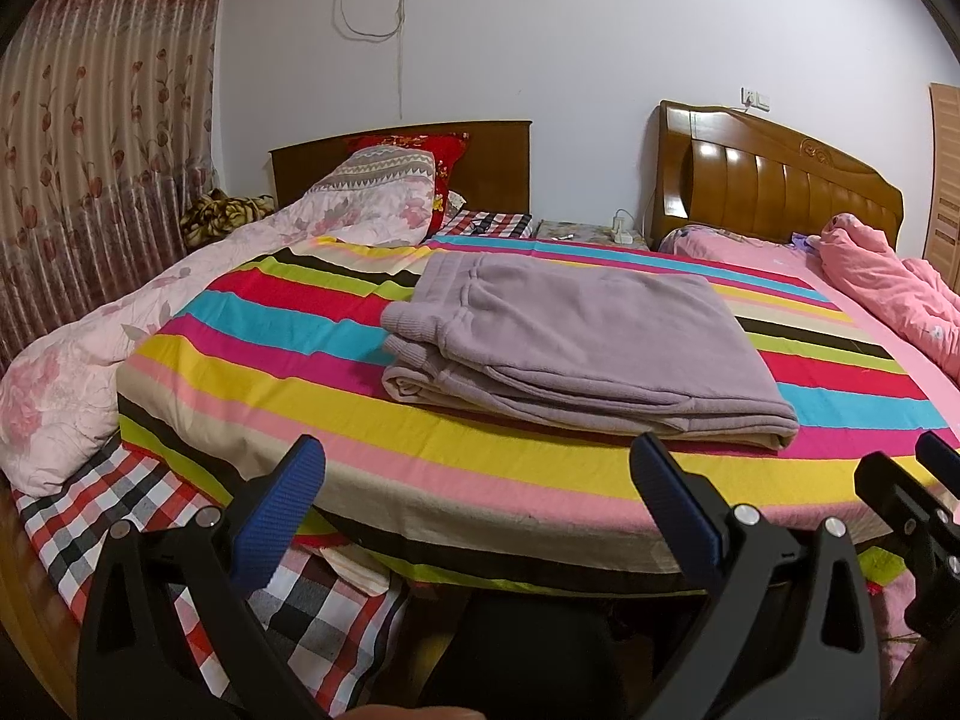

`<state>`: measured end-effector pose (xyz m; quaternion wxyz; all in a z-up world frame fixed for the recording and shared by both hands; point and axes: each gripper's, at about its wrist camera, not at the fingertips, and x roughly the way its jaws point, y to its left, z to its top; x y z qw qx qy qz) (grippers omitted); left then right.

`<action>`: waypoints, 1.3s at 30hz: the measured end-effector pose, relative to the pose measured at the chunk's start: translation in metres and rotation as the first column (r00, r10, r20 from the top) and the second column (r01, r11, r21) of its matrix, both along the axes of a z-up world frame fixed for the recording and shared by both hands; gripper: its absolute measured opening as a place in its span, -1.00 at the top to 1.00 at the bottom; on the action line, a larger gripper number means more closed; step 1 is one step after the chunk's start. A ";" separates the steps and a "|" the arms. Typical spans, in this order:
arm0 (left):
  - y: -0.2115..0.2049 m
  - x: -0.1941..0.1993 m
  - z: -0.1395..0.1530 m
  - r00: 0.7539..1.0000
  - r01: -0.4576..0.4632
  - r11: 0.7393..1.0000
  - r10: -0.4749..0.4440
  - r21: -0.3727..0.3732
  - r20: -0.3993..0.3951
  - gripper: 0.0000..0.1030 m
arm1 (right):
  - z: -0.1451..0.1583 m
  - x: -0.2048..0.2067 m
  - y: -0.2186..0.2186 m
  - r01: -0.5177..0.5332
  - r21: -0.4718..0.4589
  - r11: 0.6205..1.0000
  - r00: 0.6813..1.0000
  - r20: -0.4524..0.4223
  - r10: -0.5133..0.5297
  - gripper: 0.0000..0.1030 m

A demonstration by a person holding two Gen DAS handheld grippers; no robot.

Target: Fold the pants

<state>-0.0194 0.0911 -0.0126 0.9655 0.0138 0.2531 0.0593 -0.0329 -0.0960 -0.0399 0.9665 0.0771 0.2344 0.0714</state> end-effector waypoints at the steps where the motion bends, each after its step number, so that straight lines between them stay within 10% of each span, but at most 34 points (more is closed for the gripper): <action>1: 0.000 0.000 0.000 1.000 0.000 1.000 0.000 0.000 0.000 -0.97 | 0.000 0.000 0.000 0.000 0.000 1.000 1.000 0.000 0.000 -0.92; 35: -0.003 0.002 0.013 0.995 0.049 0.999 -0.048 -0.006 0.087 -0.97 | -0.006 -0.001 0.003 0.013 -0.006 1.000 1.000 0.002 -0.013 -0.92; 39: 0.027 0.026 0.004 0.994 -0.082 0.996 0.084 -0.028 0.067 -0.97 | -0.003 0.008 -0.037 0.138 -0.060 0.989 0.989 0.056 -0.135 -0.92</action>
